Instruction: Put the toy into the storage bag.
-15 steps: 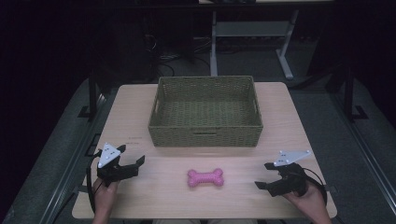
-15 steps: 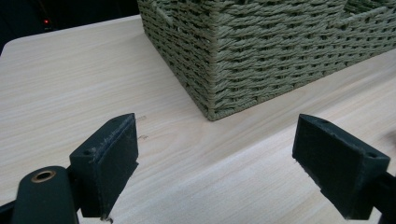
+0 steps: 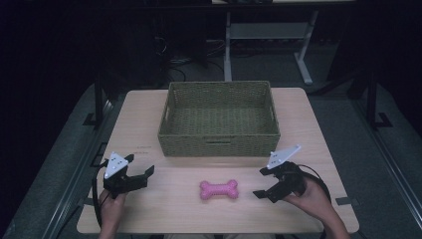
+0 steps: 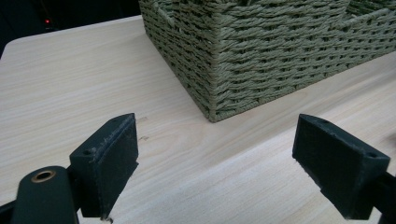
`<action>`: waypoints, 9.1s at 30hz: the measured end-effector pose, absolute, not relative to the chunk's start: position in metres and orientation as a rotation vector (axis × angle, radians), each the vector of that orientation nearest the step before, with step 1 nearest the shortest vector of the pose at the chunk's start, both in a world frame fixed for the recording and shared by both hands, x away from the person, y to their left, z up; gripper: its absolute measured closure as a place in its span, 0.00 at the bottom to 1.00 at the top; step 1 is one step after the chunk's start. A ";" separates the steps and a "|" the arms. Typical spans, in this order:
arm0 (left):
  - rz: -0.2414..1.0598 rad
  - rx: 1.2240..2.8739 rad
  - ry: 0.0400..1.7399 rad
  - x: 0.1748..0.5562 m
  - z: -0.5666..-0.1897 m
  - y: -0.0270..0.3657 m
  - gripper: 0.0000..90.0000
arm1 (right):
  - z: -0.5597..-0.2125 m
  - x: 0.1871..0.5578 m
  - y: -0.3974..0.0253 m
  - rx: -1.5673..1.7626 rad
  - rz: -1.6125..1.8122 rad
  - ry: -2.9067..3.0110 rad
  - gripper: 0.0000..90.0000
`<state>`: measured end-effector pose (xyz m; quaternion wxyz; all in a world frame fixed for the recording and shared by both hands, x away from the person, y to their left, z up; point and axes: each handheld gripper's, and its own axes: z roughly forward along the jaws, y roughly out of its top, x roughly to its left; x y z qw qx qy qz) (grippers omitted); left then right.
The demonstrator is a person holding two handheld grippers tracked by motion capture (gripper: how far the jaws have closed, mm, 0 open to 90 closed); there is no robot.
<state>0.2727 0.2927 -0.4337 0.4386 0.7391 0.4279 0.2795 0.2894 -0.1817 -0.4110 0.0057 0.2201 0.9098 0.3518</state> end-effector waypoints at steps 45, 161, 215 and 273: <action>0.682 1.823 1.078 0.272 -0.433 0.298 0.15 | -0.430 0.325 -0.041 0.151 0.679 3.140 0.46; 0.677 1.817 1.103 0.273 -0.435 0.305 0.15 | -0.337 0.499 -0.099 0.463 0.739 3.131 0.65; 0.677 1.821 1.095 0.274 -0.434 0.303 0.15 | -0.374 0.501 -0.096 0.525 0.702 3.185 0.65; 0.674 1.827 1.095 0.274 -0.435 0.301 0.15 | -0.345 0.490 -0.118 0.660 0.735 3.077 0.48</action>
